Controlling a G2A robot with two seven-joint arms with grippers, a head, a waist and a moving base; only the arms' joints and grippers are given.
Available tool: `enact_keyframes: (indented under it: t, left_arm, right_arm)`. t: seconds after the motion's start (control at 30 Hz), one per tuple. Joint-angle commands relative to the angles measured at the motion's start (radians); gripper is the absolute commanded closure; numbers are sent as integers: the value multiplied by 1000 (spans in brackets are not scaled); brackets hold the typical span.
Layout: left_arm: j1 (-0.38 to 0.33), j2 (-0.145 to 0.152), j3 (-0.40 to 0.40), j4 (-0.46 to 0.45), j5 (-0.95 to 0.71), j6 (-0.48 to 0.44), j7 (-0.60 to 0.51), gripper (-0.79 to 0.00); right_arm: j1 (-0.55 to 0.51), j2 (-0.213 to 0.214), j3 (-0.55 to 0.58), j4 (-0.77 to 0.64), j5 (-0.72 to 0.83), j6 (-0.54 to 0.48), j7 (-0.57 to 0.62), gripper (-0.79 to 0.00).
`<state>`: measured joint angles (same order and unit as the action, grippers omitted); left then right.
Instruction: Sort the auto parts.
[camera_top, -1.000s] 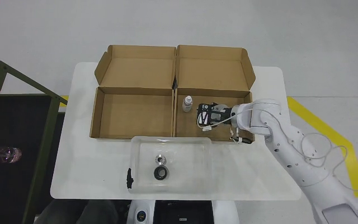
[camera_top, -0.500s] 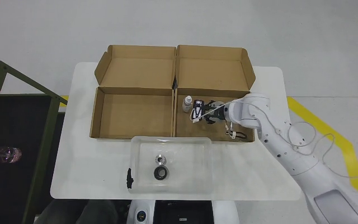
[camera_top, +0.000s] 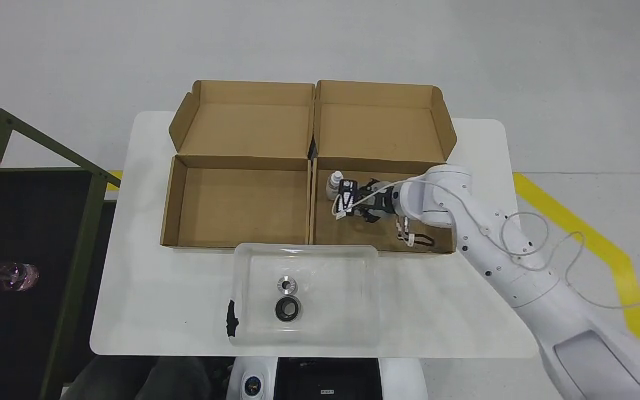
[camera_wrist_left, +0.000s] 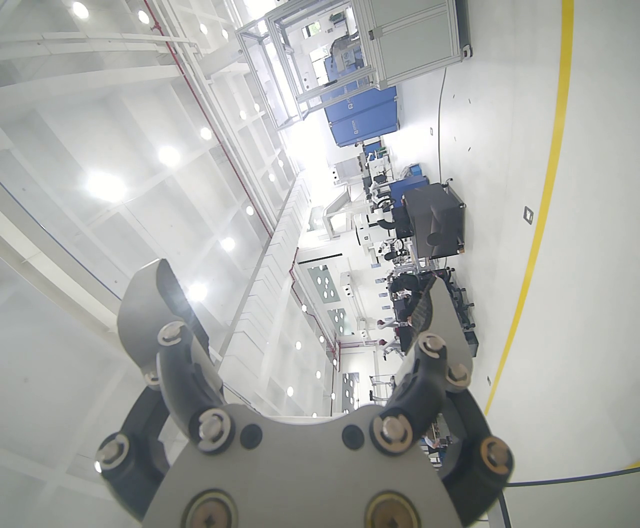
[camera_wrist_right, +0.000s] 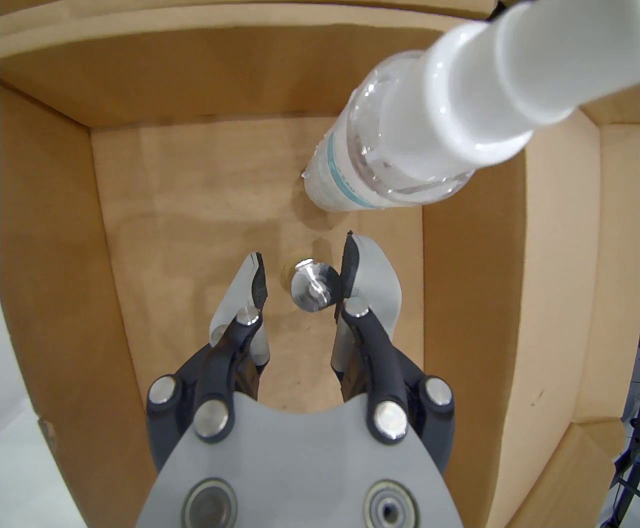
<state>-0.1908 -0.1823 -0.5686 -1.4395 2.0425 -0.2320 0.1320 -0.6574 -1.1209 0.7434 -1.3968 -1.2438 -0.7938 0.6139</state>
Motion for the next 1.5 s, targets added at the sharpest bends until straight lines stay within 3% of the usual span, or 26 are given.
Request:
enact_keyframes:
  t: [0.0, 0.43, 1.0, 1.13, 1.23, 1.47]
  left_arm:
    - [0, 0, 0, 0, 0, 0, 0, -785]
    - [0, 0, 0, 0, 0, 0, 0, -785]
    - [0, 0, 0, 0, 0, 0, 0, -785]
    - [0, 0, 0, 0, 0, 0, 0, -785]
    - [0, 0, 0, 0, 0, 0, 0, -785]
    - [0, 0, 0, 0, 0, 0, 0, -785]
  right_arm:
    - [-5, 2, 8, -13, 3, -2, 4, -320]
    - [-123, 52, 156, -203, 35, -35, 1, -360]
    - [-351, 102, 290, -506, 55, -74, -103, -372]
    - [-391, 107, 292, -554, 45, -81, -121, -397]
    - [-405, 107, 276, -574, 38, -86, -128, -468]
    - [-397, 97, 205, -589, 12, -92, -146, -468]
